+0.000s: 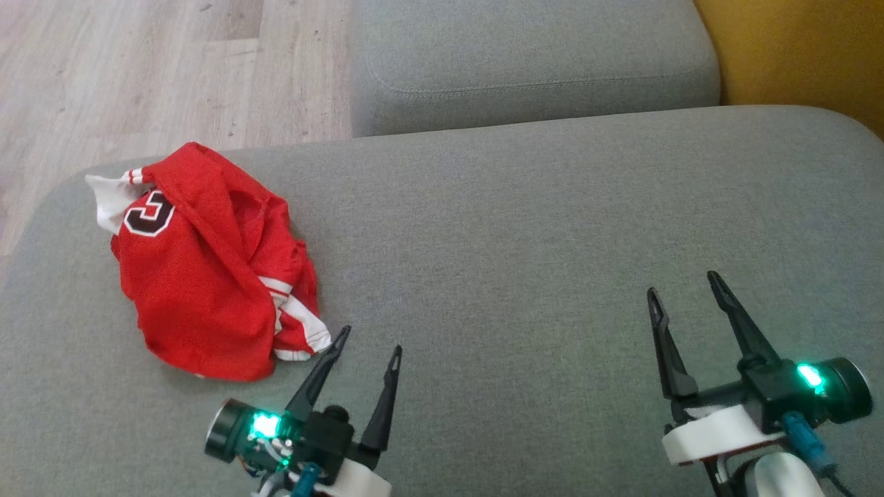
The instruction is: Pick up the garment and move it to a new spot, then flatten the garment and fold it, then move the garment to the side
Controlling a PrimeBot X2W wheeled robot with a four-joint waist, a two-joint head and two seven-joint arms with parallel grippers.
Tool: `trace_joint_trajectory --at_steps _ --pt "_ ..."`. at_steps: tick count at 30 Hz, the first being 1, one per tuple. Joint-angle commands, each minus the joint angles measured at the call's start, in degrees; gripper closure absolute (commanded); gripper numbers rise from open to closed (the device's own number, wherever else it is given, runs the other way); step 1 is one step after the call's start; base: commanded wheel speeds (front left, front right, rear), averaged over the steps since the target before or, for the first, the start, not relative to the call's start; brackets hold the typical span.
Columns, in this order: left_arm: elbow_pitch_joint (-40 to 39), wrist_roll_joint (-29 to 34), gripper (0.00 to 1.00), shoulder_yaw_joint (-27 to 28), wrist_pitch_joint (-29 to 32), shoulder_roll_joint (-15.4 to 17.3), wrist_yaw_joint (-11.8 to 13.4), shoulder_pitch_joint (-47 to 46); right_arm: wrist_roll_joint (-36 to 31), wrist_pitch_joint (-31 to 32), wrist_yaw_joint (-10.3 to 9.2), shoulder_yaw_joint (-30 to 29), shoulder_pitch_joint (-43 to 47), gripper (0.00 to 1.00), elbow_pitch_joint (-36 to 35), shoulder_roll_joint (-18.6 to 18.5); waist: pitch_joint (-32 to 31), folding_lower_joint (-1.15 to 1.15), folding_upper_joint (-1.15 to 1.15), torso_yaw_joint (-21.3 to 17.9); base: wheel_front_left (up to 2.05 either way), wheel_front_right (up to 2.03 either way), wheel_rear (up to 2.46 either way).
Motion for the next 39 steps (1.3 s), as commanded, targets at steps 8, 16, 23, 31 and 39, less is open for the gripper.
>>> trace_joint_trajectory --at_steps 8,16,23,31,39 --pt "-3.91 -1.62 0.0 3.09 -1.91 -1.42 1.58 -2.54 2.4 -1.96 -0.04 0.74 -1.43 0.0 -3.29 -0.59 -0.14 0.0 0.0 -0.34 0.0 0.0 0.0" --pt "-6.61 -5.46 0.0 11.03 -2.86 -3.91 -1.69 1.55 10.17 -2.91 -0.04 -1.4 -0.37 0.0 -1.62 -0.61 -0.31 0.0 0.0 -0.34 0.0 0.0 0.0" --pt "-2.87 -7.13 0.0 15.68 -2.86 -6.23 -5.94 3.77 16.49 -2.91 -0.04 -1.0 -0.48 0.0 3.64 -0.61 -0.59 0.0 0.0 -0.4 0.0 0.0 0.0" --pt "-0.16 -6.43 0.0 18.21 -2.86 -8.07 -8.51 4.0 19.24 -2.91 -0.04 0.06 -1.28 0.0 6.53 -0.61 -0.84 0.0 0.0 -0.45 0.0 0.0 0.0" --pt "0.43 -5.31 0.0 19.54 -2.86 -8.86 -9.82 3.92 19.52 -2.91 -0.04 0.09 -1.48 0.0 6.75 -0.61 -0.95 0.0 0.0 -0.24 0.0 0.0 0.0"
